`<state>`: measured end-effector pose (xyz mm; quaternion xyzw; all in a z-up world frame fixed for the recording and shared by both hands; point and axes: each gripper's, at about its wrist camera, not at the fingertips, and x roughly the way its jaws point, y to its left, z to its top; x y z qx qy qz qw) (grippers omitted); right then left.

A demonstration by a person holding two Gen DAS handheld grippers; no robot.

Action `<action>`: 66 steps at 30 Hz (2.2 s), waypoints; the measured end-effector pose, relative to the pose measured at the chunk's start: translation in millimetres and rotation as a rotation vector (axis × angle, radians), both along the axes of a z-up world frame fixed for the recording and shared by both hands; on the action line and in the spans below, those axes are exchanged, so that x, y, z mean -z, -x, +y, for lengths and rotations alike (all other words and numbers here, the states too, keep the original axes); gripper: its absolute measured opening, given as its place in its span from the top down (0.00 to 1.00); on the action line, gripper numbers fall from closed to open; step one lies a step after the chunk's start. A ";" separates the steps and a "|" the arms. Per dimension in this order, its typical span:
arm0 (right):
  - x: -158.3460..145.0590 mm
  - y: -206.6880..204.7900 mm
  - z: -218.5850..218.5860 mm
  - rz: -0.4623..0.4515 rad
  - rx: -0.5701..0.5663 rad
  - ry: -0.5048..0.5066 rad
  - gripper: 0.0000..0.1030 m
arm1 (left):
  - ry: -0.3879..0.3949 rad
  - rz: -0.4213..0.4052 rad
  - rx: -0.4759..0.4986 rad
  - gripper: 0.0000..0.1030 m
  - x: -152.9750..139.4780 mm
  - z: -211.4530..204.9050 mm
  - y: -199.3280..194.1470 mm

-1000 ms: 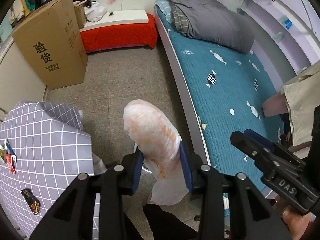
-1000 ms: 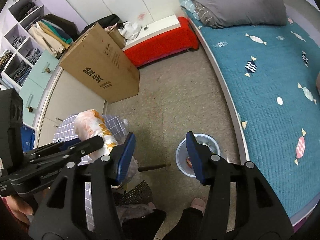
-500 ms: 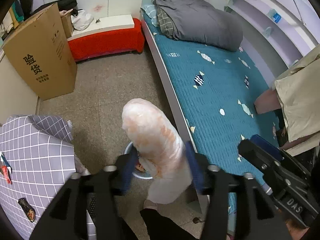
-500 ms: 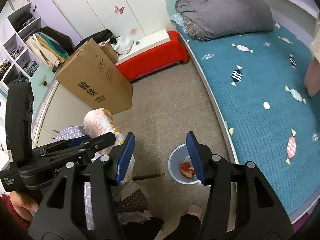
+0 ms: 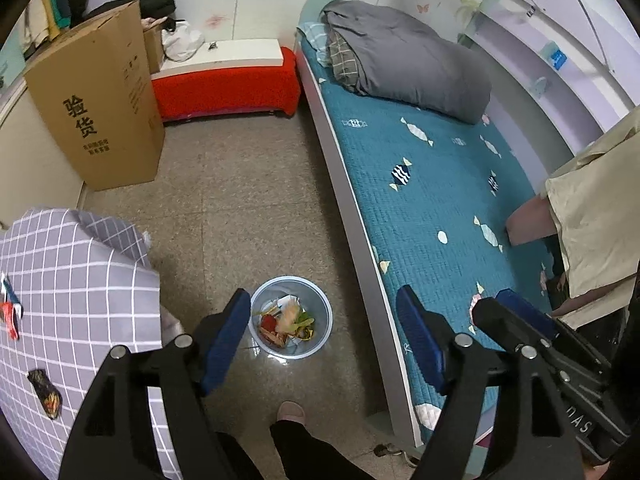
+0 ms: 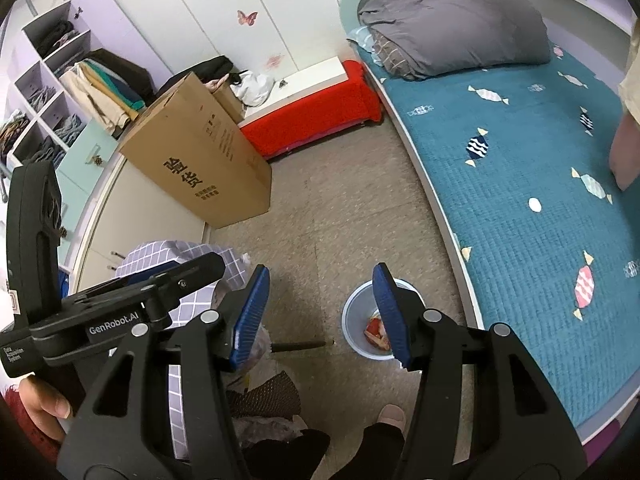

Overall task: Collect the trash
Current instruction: 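Move both open tools back over the black snack bag on the table, then grasp the black snack bag with the right tool while the left tool grasps the red bag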

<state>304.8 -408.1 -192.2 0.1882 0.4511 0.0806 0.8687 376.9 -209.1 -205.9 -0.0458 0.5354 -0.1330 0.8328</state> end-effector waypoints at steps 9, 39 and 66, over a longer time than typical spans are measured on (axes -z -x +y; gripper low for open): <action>-3.3 9.4 35.7 0.003 -0.080 0.007 0.48 | 0.001 -0.004 -0.052 0.29 -3.3 34.5 24.2; 53.4 18.4 378.2 0.149 -0.601 0.034 0.46 | 0.004 0.133 -0.554 0.29 36.5 379.3 113.4; 131.5 -11.7 484.7 0.256 -0.587 0.214 0.79 | 0.011 0.196 -0.451 0.29 109.8 485.9 56.2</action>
